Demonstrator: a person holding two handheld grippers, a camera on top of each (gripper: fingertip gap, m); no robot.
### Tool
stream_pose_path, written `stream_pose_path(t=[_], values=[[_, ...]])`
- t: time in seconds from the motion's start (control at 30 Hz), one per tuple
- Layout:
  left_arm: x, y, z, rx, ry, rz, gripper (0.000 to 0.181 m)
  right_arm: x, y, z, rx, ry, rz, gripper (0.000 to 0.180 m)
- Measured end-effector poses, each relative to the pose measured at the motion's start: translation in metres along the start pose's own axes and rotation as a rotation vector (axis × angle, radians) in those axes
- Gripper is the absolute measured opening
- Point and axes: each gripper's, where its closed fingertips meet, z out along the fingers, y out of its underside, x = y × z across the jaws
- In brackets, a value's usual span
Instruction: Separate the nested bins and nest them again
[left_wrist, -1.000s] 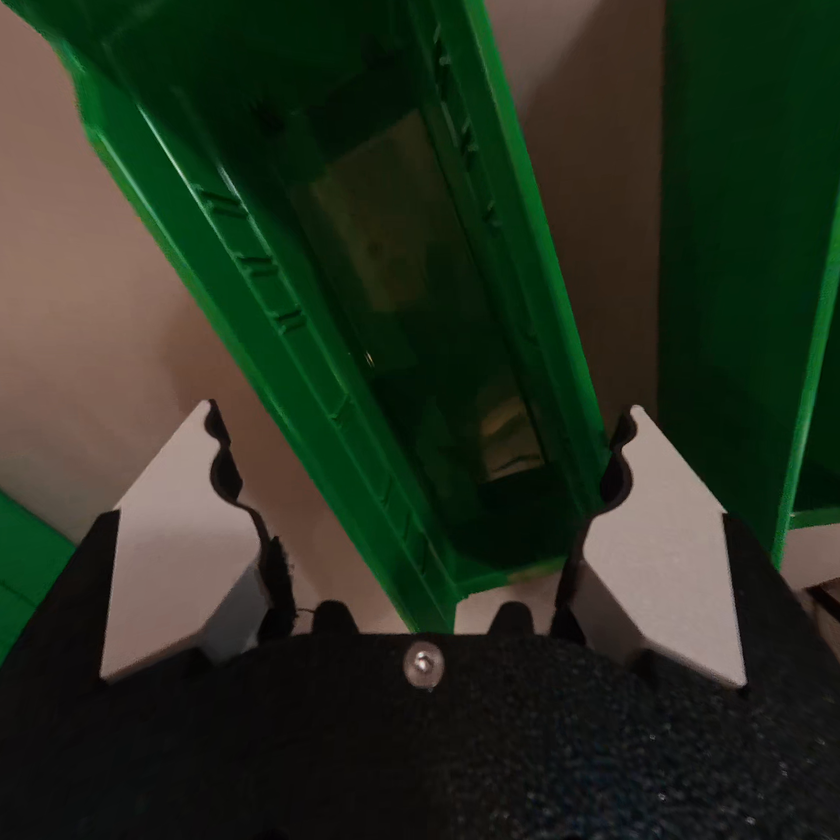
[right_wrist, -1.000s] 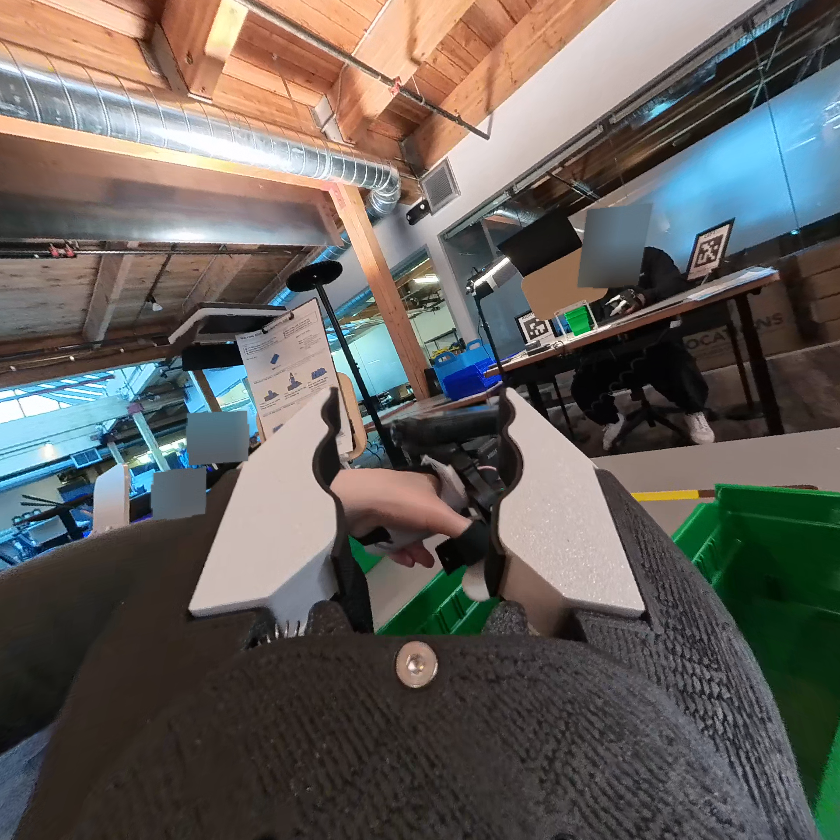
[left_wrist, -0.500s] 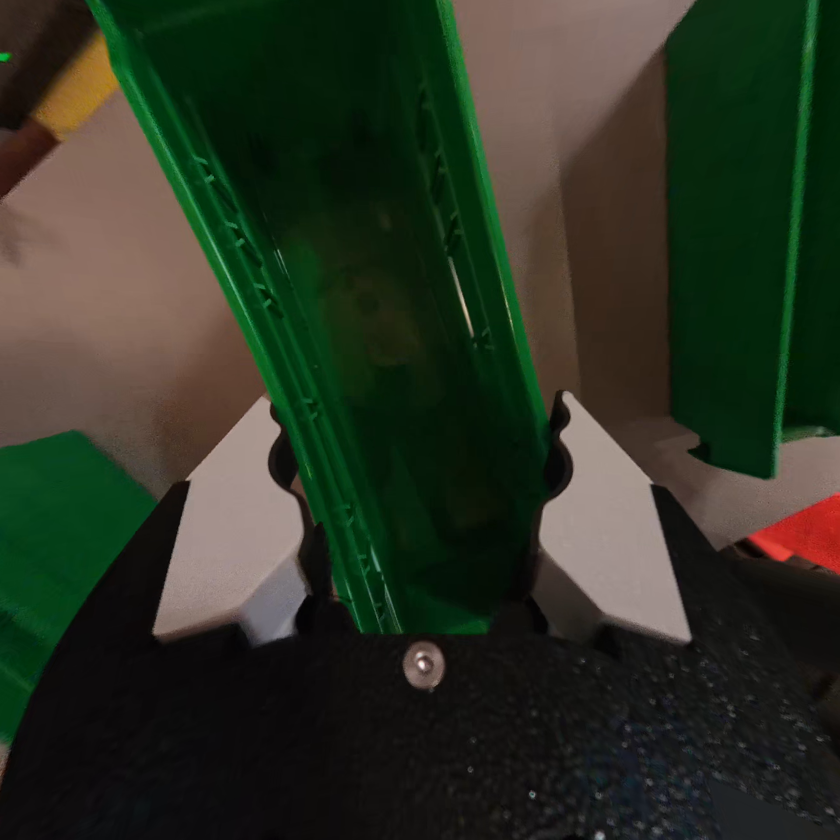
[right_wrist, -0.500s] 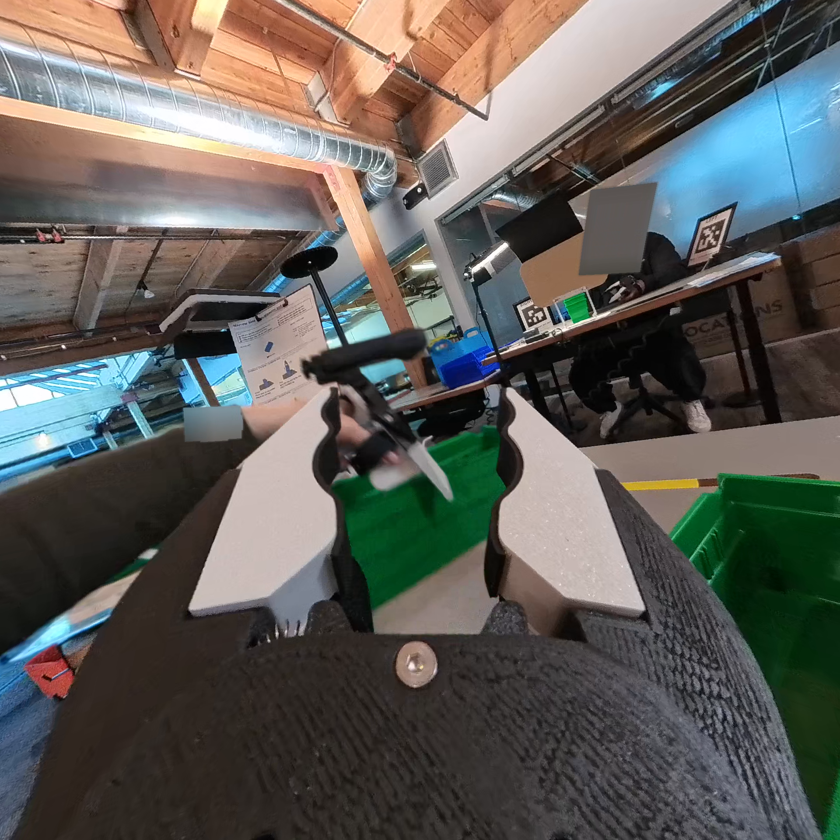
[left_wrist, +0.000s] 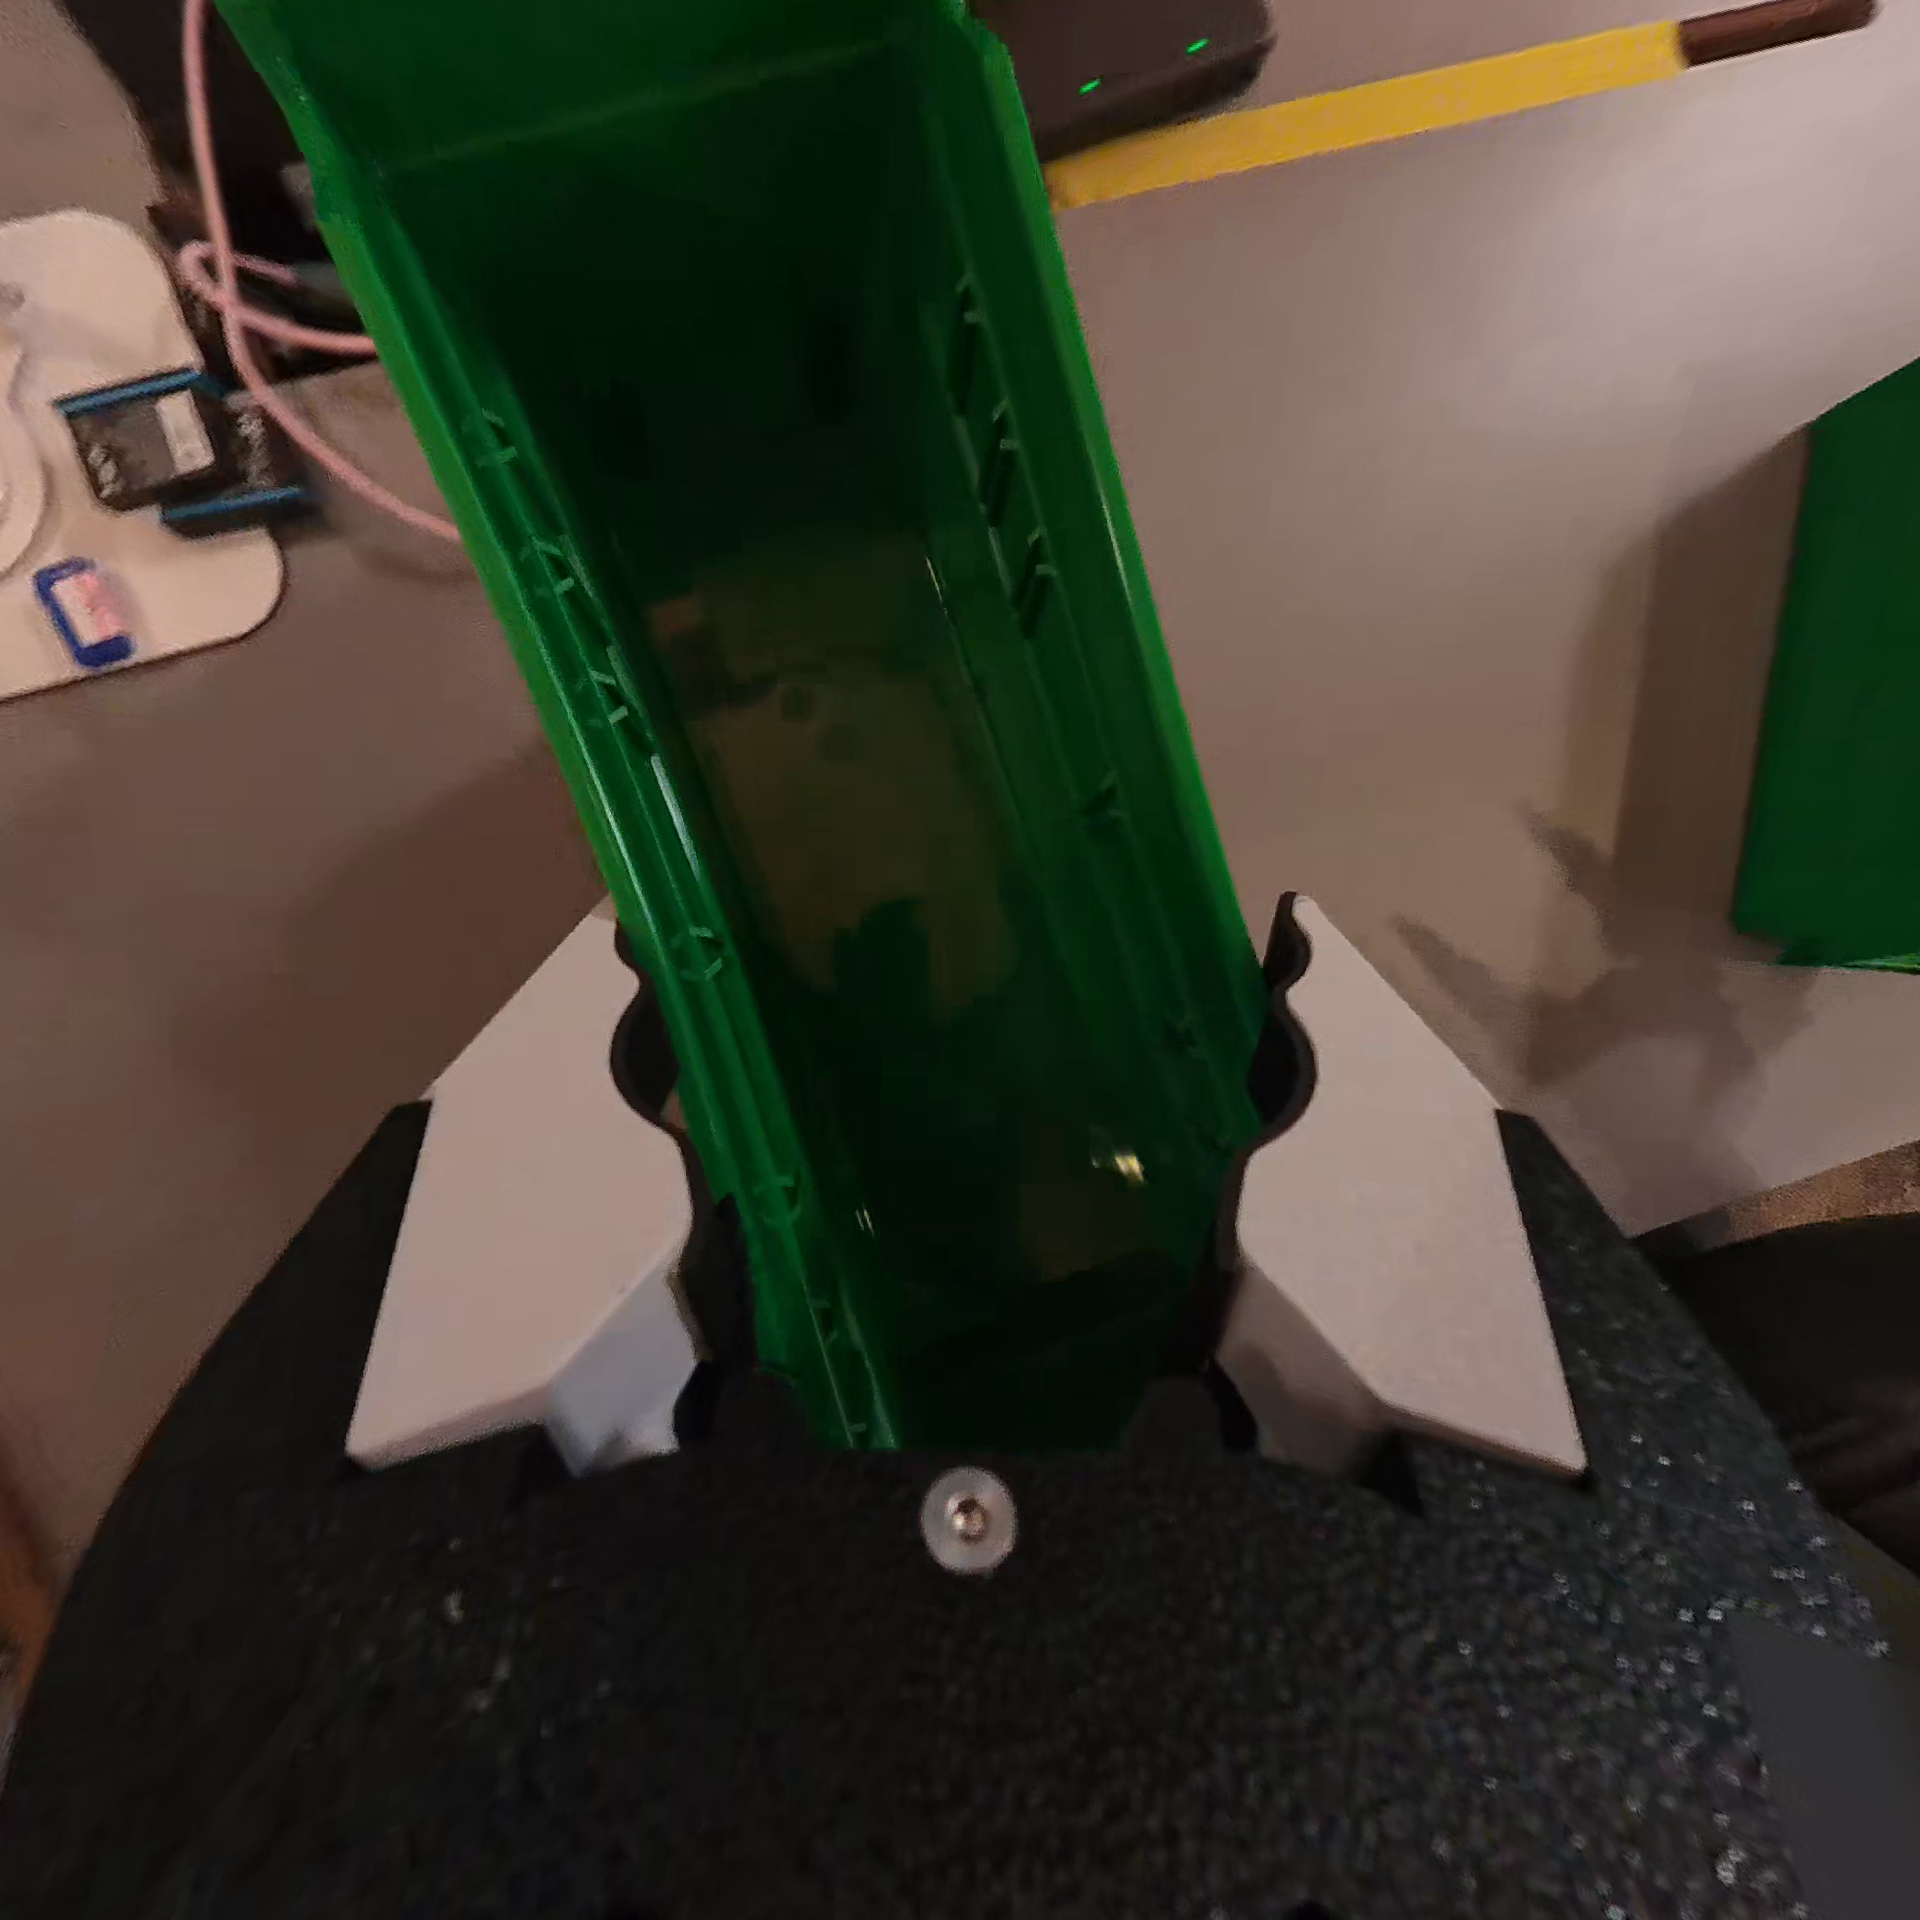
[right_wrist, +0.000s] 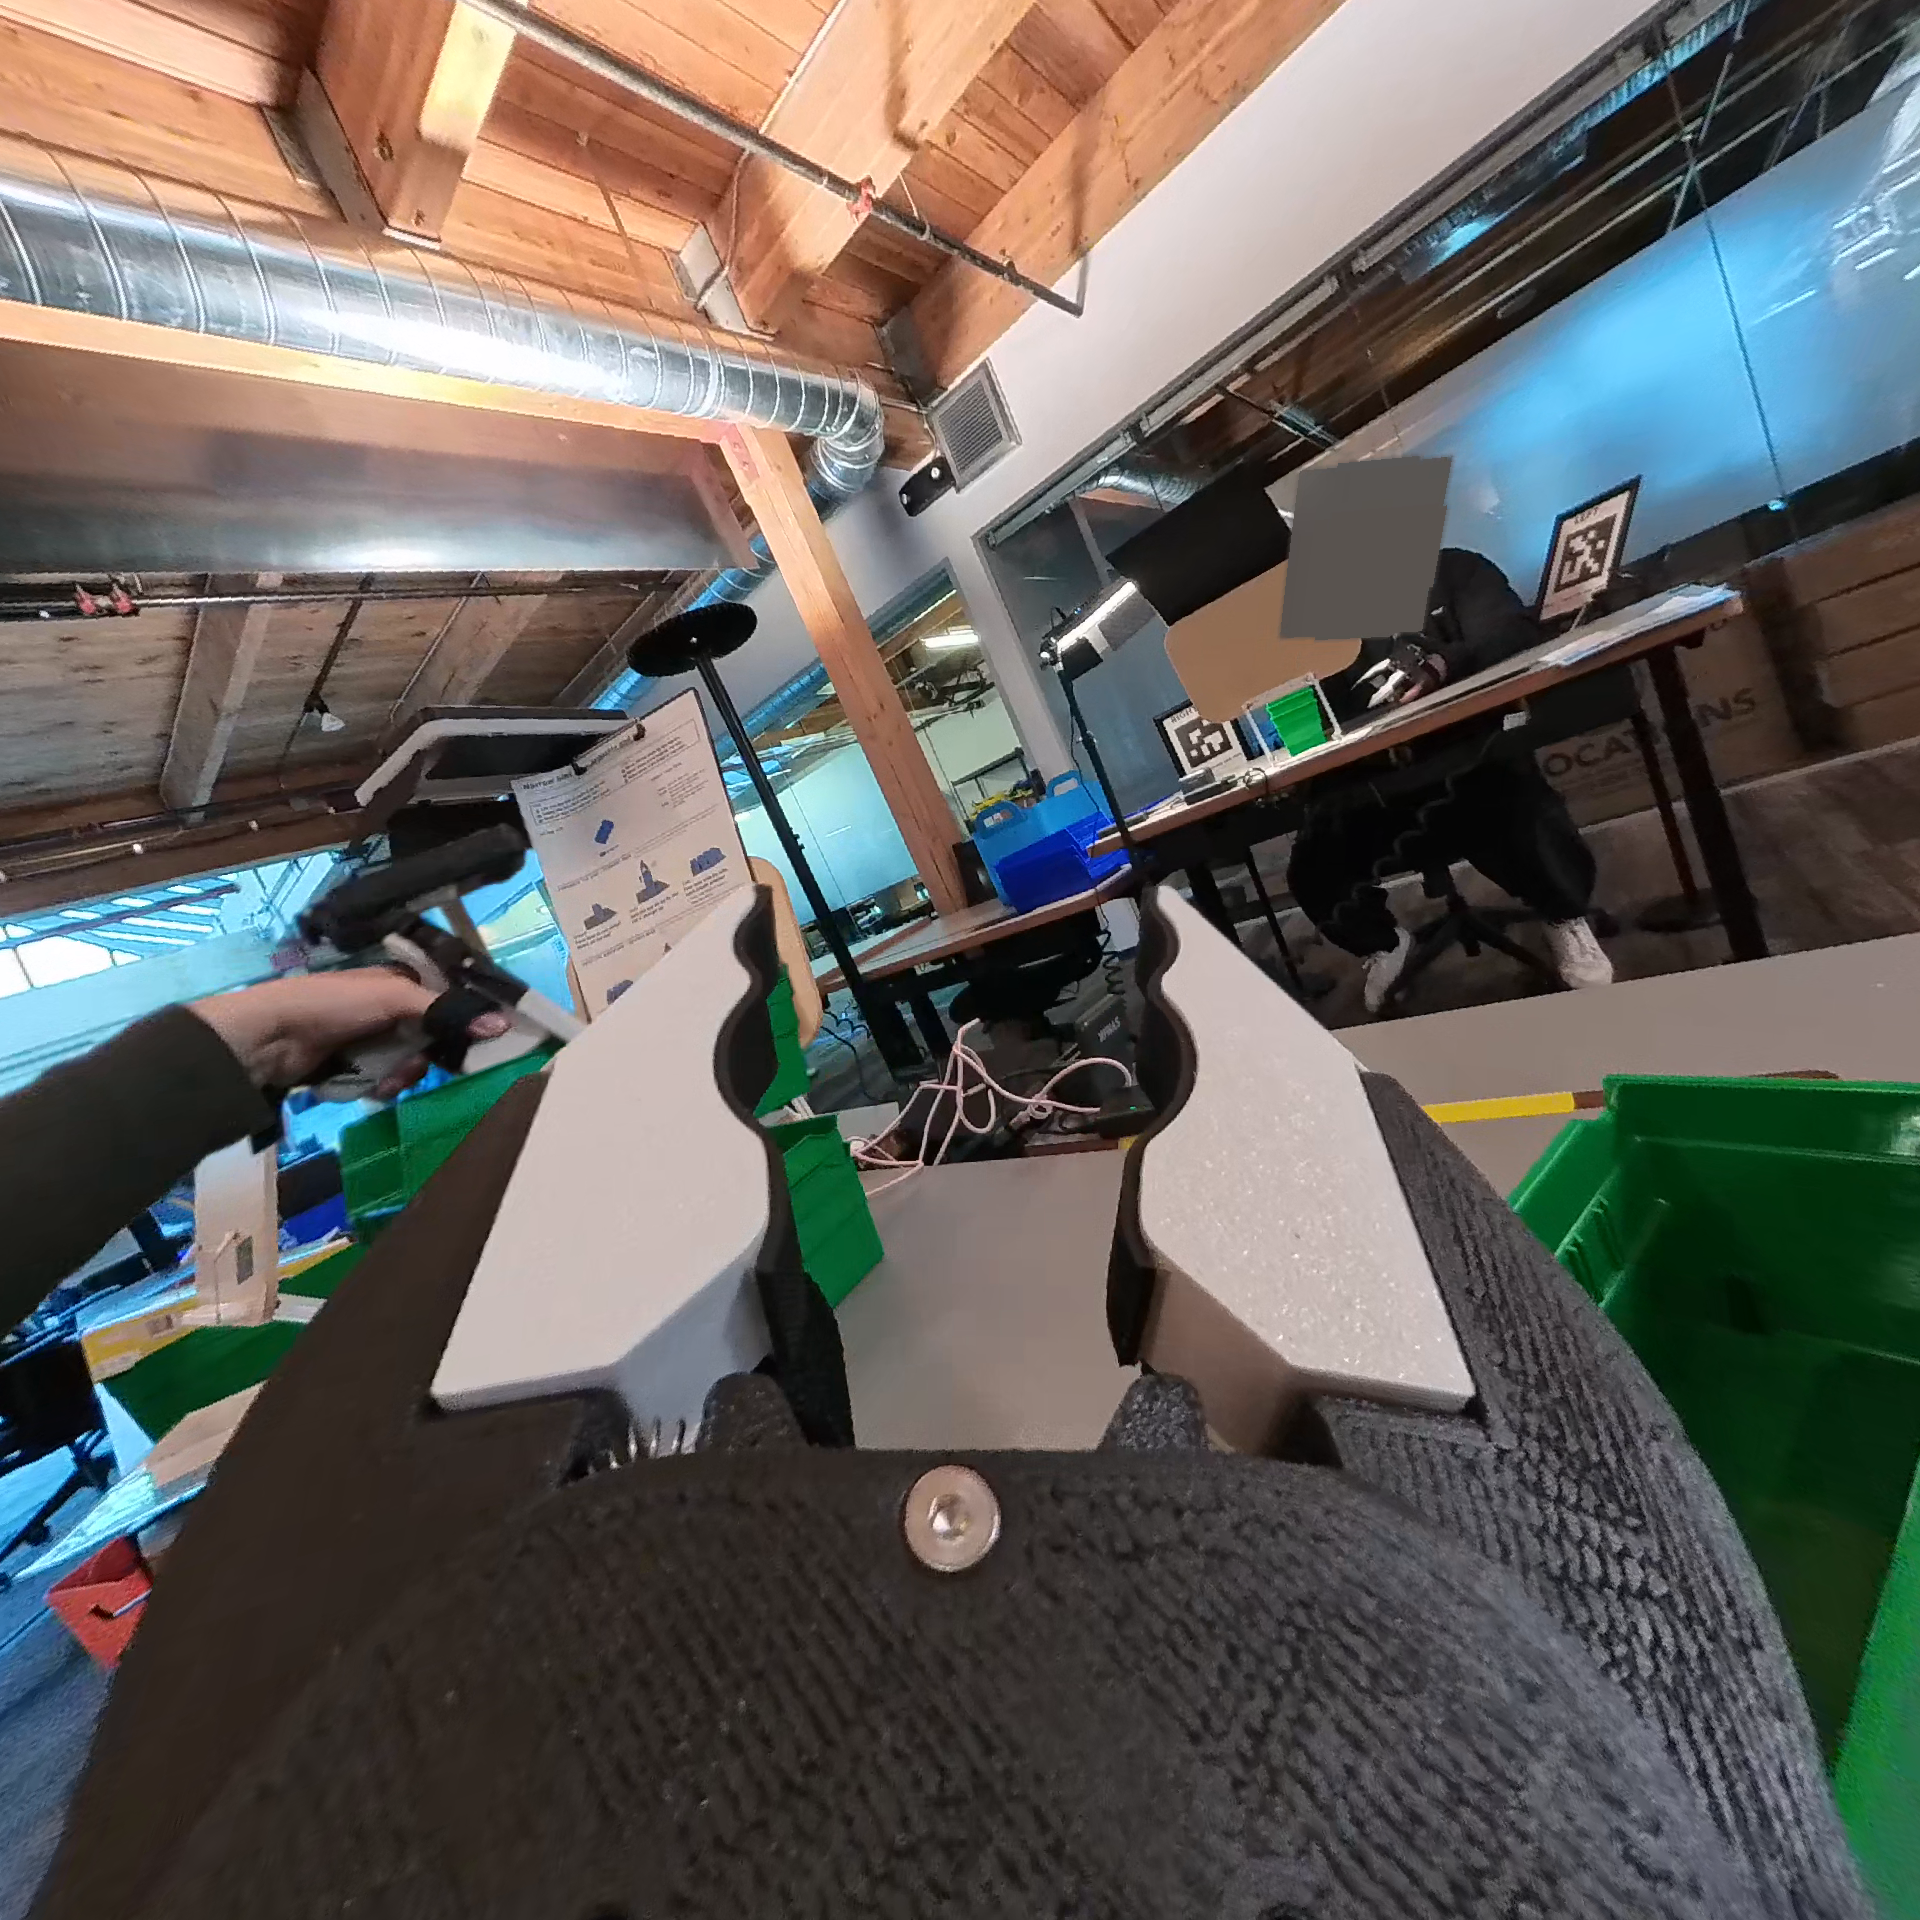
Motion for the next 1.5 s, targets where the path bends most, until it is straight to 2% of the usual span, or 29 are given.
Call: stream_pose_path(t=[0.17,0.5,0.67,1.03,1.5], values=[[-0.035,0.024,0.008,0.031,0.015,-0.049,0.113,0.003,0.006,0.003,-0.025,0.009,0.004,0.069],[-0.028,0.034,0.042,0.08,0.125,-0.061,0.115,0.01,0.011,0.005,-0.042,0.031,0.009,0.069],[-0.033,0.041,0.062,0.051,0.06,-0.023,0.116,0.013,0.011,0.005,-0.042,0.034,0.014,0.069],[-0.034,0.056,0.09,0.032,0.03,0.002,0.118,0.015,0.011,0.004,-0.041,0.033,0.026,0.069],[-0.032,0.047,0.092,0.102,0.017,0.025,0.119,0.017,0.009,0.003,-0.034,0.035,0.03,0.069]])
